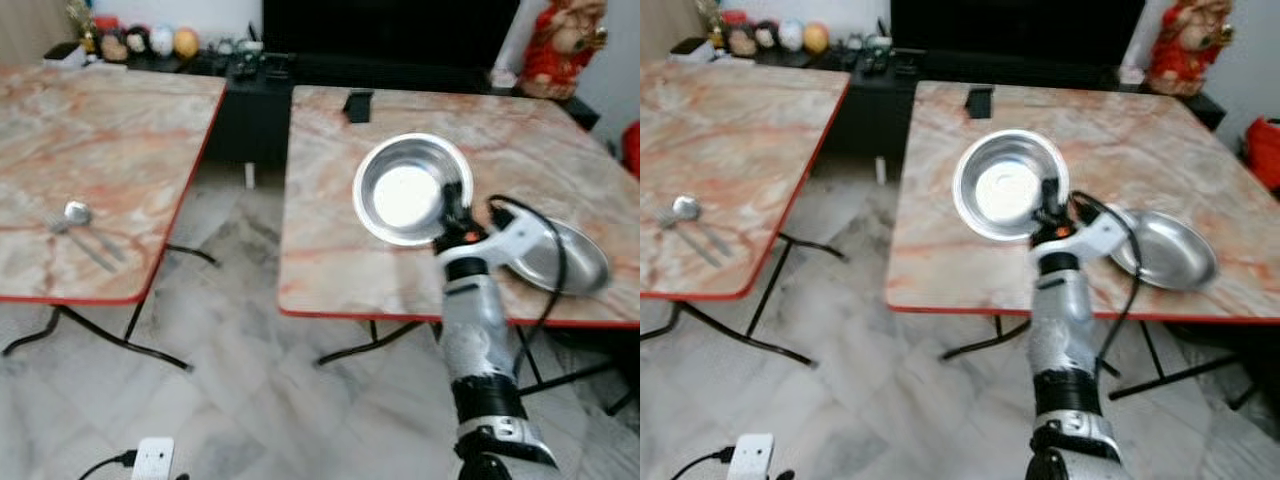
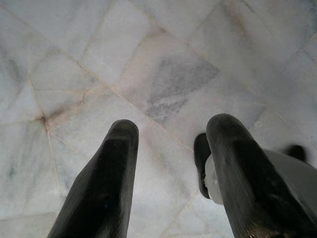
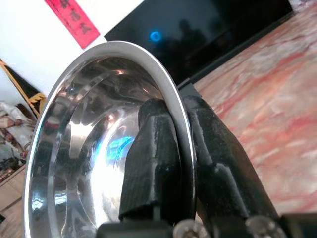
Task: Setting the table
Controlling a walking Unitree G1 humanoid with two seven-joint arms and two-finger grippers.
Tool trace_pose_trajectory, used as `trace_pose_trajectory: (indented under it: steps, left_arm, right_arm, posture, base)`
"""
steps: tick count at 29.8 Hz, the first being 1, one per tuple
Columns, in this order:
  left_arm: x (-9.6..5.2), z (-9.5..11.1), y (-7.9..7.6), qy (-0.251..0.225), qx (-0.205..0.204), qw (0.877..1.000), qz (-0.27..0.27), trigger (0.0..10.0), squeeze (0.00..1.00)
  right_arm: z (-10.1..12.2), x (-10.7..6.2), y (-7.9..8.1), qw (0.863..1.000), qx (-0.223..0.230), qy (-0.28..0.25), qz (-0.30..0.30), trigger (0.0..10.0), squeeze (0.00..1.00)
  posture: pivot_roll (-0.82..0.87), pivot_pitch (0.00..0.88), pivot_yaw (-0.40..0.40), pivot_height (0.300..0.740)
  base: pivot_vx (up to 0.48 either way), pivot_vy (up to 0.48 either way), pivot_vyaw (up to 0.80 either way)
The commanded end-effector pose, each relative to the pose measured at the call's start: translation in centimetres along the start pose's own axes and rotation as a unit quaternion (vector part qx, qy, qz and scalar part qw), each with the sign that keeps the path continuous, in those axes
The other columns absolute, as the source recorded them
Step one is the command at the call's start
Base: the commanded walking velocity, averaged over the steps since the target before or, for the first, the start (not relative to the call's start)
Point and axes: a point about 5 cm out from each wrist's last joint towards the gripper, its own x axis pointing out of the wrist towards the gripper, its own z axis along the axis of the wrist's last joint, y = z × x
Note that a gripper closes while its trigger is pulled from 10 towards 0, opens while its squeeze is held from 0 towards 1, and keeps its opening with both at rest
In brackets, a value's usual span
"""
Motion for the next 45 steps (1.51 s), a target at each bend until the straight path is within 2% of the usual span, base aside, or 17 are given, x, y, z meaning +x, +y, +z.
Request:
trace_pose_trajectory:
  steps: [1,7,13,27,45]
  left_arm:
    - [-0.09,-0.56,-0.58,0.011,0.002,1.000,-0.010,10.0,0.00]
    - [-0.13,-0.72,-0.49,0.014,0.002,1.000,-0.008,10.0,0.00]
    - [-0.16,-0.81,-0.61,0.014,-0.017,1.000,-0.006,10.0,0.00]
    - [-0.11,-0.68,-1.12,0.010,-0.028,0.999,-0.015,10.0,0.00]
    - [-0.06,-0.32,-1.20,0.000,-0.027,1.000,-0.016,10.0,0.00]
  right_arm:
    - [1.15,0.11,-0.73,1.000,-0.008,-0.017,-0.010,10.0,0.00]
    - [1.31,0.16,-0.84,1.000,-0.009,-0.019,-0.012,10.0,0.00]
    - [1.32,0.12,-1.02,1.000,-0.010,-0.019,-0.017,10.0,0.00]
    - [1.24,0.10,-1.18,1.000,-0.010,-0.015,-0.023,10.0,0.00]
    - [0.96,0.11,-0.95,1.000,-0.008,-0.010,-0.020,10.0,0.00]
  posture:
    - [-0.02,0.000,-0.033,0.740]
    - [-0.02,0.000,-0.035,0.740]
    - [-0.02,0.000,-0.035,0.740]
    - [-0.02,0.000,-0.038,0.740]
    - [-0.02,0.000,-0.043,0.740]
  base:
    - [0.000,-0.472,0.00]
    - [0.000,-0.449,0.00]
    - [0.000,0.000,0.00]
    - [0.000,0.000,0.00]
    - [0.311,0.000,0.00]
